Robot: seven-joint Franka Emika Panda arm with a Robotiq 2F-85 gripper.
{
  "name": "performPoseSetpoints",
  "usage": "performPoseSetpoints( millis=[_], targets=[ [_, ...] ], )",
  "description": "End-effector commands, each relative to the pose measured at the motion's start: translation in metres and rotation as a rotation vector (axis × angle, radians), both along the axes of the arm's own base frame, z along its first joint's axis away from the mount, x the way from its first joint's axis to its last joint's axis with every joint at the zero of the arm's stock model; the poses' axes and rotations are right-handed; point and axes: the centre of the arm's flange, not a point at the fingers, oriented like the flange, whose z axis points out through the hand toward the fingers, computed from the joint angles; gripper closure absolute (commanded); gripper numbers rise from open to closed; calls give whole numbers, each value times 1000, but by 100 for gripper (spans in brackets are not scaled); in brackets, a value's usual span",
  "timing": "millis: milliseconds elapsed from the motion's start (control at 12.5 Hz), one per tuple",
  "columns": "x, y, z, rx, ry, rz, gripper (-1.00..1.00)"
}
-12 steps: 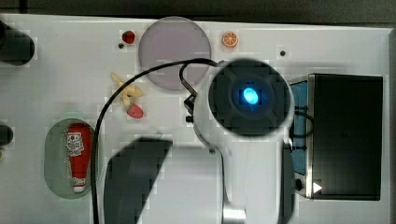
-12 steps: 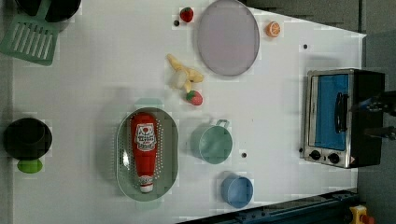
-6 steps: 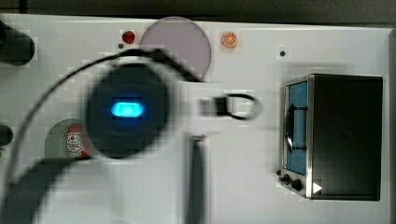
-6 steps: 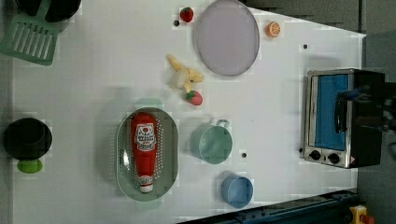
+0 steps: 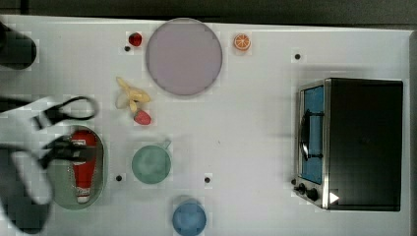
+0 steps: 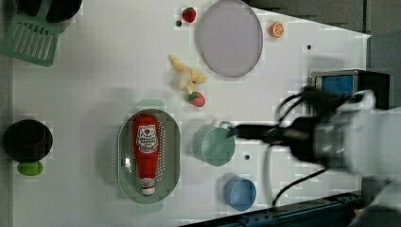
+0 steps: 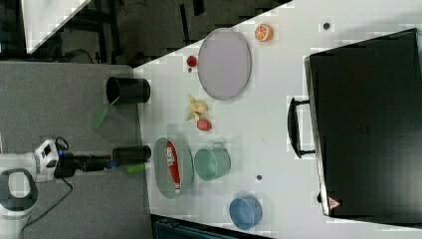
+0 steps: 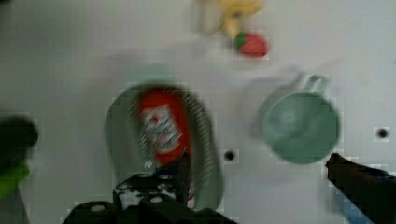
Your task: Pick ketchup from strainer and place it on the table
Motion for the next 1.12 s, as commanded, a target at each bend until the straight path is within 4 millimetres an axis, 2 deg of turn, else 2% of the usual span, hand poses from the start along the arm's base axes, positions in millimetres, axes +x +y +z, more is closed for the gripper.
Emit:
performPoseSetpoints(
  millis=[80,240,400,800,1120],
  targets=[
    [-7,26,-27,28,1,4,-100],
    [-14,46,-62,40,-7,49,-100],
    [-15,56,-99,41,-35,68,-100],
    [-15,70,-193,89,-51,92,-100],
    [-17,77,-252,107,-46,85,-100]
  ],
)
